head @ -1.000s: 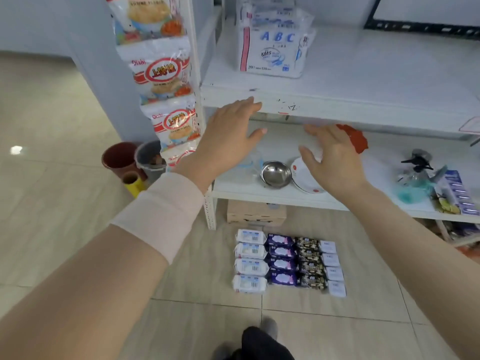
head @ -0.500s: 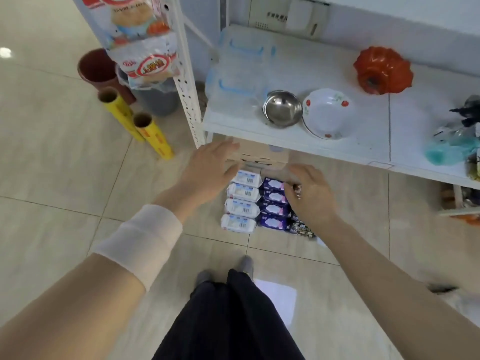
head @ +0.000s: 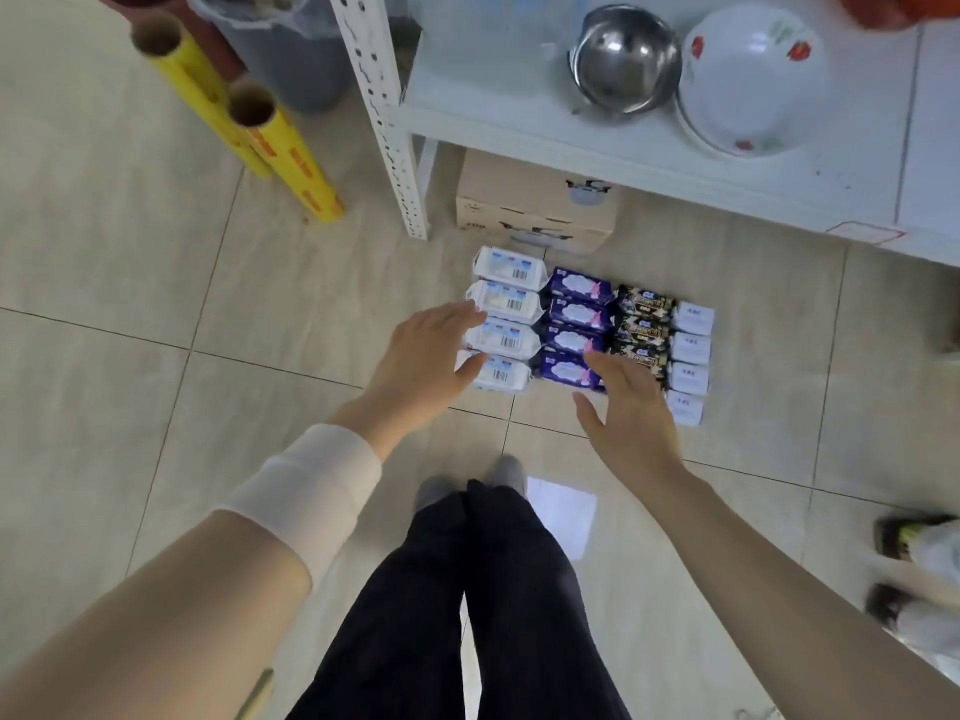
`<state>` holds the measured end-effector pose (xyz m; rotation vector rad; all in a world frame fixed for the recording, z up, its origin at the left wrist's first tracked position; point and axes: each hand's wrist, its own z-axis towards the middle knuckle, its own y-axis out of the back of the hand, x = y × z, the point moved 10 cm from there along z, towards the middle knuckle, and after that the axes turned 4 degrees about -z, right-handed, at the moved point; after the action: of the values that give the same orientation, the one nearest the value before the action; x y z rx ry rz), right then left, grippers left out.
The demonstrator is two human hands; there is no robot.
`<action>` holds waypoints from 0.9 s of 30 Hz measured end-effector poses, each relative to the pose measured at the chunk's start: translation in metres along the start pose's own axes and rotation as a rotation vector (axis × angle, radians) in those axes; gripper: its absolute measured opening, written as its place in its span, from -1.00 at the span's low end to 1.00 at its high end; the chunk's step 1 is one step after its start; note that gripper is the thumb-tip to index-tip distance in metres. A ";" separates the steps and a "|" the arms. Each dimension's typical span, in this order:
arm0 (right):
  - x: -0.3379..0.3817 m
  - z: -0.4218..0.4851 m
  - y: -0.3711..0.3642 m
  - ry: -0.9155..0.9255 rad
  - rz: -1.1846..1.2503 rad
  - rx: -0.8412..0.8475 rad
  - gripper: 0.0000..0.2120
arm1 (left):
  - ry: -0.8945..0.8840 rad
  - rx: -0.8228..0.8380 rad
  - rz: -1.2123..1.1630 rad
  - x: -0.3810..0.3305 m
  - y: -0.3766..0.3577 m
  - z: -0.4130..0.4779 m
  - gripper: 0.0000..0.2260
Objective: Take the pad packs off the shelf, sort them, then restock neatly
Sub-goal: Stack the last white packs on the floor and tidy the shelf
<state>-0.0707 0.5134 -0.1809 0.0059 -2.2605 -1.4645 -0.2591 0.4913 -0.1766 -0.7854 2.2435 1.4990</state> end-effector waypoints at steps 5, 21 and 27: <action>-0.036 0.015 -0.093 -0.013 0.032 0.091 -0.56 | 0.040 0.032 -0.062 0.065 -0.094 0.005 -0.53; -0.164 0.241 -0.357 0.249 -0.089 0.035 -0.56 | -0.150 -0.013 -0.034 0.270 -0.359 0.195 -0.16; -0.171 0.264 -0.390 0.416 -0.109 -0.056 -0.57 | -0.256 -0.094 -0.168 0.305 -0.394 0.220 -0.05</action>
<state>-0.1039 0.6125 -0.6714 0.3861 -1.9062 -1.4254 -0.2684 0.4976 -0.7214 -0.7411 1.8862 1.5381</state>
